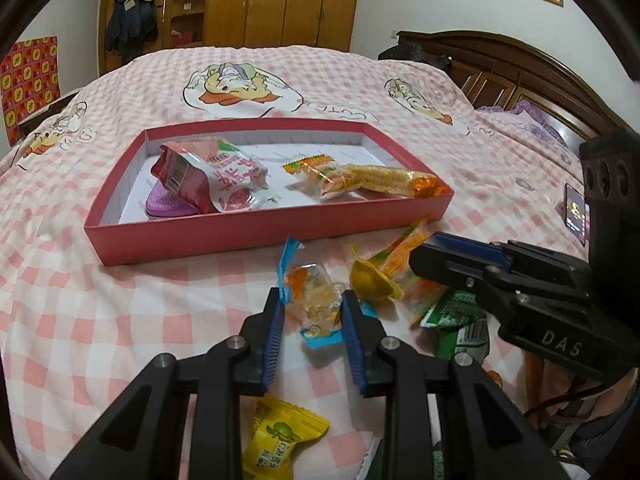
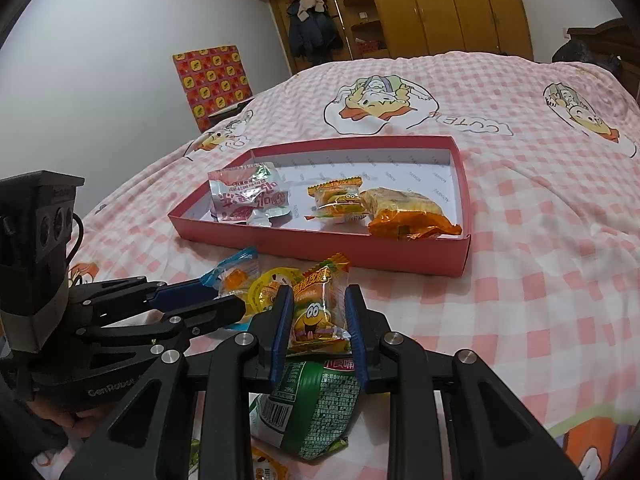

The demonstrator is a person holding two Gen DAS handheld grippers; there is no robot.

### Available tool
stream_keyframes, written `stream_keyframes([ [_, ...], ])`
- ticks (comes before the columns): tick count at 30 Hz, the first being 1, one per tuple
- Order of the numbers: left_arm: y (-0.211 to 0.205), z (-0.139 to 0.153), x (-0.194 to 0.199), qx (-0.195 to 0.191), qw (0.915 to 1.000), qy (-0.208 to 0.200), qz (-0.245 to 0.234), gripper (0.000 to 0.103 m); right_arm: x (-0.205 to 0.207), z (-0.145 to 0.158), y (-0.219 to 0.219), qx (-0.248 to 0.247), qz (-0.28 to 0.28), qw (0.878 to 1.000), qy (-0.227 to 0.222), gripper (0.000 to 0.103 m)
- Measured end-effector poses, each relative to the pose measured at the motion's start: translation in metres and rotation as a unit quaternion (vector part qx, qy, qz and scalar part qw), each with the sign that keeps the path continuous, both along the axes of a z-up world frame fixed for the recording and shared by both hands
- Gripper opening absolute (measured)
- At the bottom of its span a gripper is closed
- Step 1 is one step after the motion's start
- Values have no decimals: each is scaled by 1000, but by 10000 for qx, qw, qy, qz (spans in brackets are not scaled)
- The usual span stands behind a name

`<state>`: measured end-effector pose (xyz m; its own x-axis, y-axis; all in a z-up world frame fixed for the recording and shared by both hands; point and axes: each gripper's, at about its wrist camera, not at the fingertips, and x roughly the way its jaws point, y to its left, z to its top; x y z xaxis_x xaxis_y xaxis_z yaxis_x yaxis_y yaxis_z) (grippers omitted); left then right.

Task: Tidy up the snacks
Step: 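Grasp the clear blue-edged candy with the left gripper while the right gripper grasps a yellow-orange stick packet, then carry the clear candy with the left gripper while the right gripper carries the stick packet over the box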

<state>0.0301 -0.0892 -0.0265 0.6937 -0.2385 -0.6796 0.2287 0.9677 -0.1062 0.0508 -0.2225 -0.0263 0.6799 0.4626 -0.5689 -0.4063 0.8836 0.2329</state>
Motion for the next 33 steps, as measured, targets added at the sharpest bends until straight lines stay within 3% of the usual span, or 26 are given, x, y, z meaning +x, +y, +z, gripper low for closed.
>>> stream_keyframes([
  [4,1,2,-3,-33,10000,-83,-19,26,-1,1,0,20,9,10000,-36,22],
  [6,1,3,-4,-42,9999,-119,-30,24,-1,1,0,36,29,10000,-45,12],
  [7,0,4,-5,-45,9999,-139,-37,23,-1,1,-1,49,25,10000,-55,11],
  [33,3,18,-18,-53,9986,-529,4,19,-5,5,-22,796,90,9966,-173,7],
])
